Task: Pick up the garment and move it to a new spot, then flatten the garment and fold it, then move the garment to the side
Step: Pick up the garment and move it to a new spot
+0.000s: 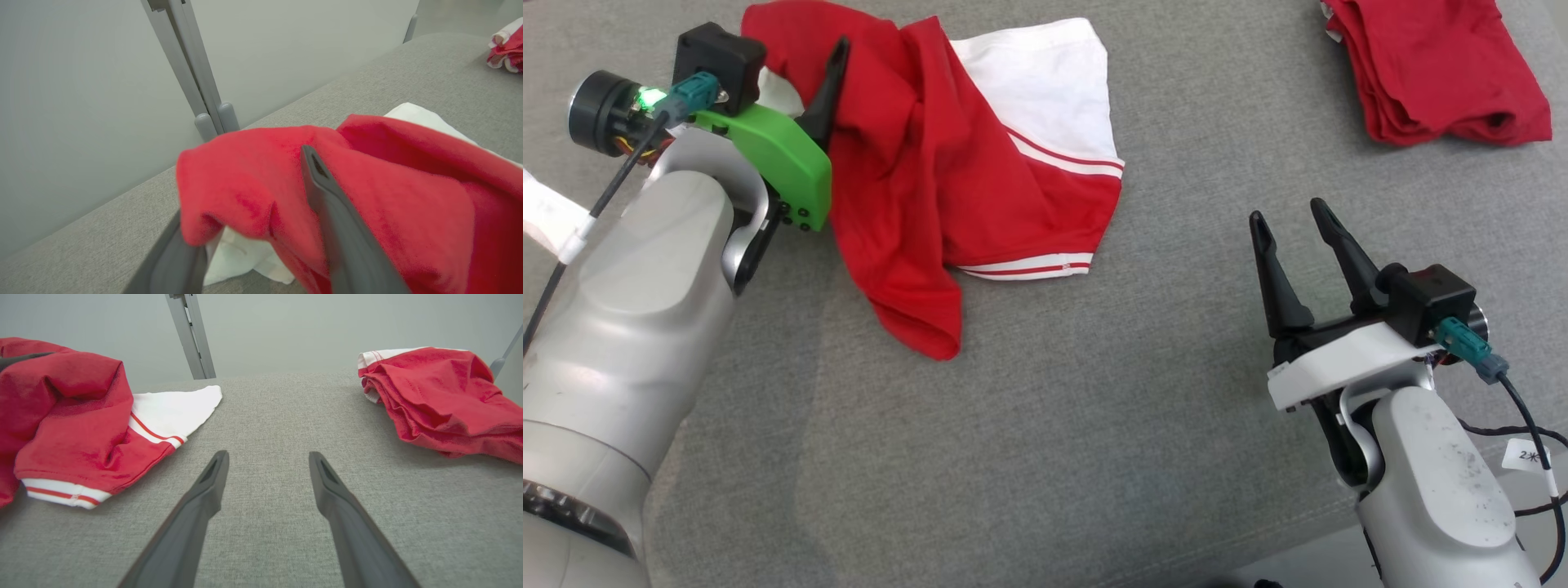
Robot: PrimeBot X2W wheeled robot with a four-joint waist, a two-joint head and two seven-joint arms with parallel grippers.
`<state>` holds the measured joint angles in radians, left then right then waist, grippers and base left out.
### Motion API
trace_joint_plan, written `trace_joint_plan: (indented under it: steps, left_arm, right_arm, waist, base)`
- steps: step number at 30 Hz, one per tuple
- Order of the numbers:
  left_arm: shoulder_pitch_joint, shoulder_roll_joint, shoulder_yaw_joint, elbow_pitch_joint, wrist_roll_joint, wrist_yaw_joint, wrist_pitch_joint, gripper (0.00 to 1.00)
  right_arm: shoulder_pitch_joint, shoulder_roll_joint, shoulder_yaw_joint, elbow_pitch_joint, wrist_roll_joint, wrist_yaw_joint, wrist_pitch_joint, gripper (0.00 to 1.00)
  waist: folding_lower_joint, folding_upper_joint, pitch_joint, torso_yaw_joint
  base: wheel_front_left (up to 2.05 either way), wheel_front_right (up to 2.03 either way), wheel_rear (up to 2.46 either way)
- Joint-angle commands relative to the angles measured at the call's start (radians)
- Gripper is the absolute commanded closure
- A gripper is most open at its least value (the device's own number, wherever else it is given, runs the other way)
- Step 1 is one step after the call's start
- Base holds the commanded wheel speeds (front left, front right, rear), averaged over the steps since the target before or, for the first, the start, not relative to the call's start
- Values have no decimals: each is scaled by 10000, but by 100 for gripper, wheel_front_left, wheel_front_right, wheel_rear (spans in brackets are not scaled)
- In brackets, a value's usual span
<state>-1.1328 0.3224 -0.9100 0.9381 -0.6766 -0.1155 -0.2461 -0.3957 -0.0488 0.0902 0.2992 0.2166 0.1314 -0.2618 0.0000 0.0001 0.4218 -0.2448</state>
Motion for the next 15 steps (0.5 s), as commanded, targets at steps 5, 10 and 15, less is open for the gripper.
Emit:
trace_joint_plan:
  steps: [5,10,15]
  left_arm:
    - [476,-141,541,-78,-484,-65,-185,0]
    - [1234,69,1279,-984,-443,-47,-194,0]
    - [2708,104,2245,-2254,-236,188,-193,0]
  right_arm:
    - [53,-34,-175,61,-253,-15,-45,0]
    - [228,-33,-373,112,-487,-15,-45,0]
    - [518,-36,-687,195,-735,-15,-45,0]
  waist:
    - [0,-1,-389,441]
    - [0,-1,-882,825]
    - [0,-1,-1636,1312]
  base:
    - [0,0,0]
    - [0,0,0]
    - [0,0,0]
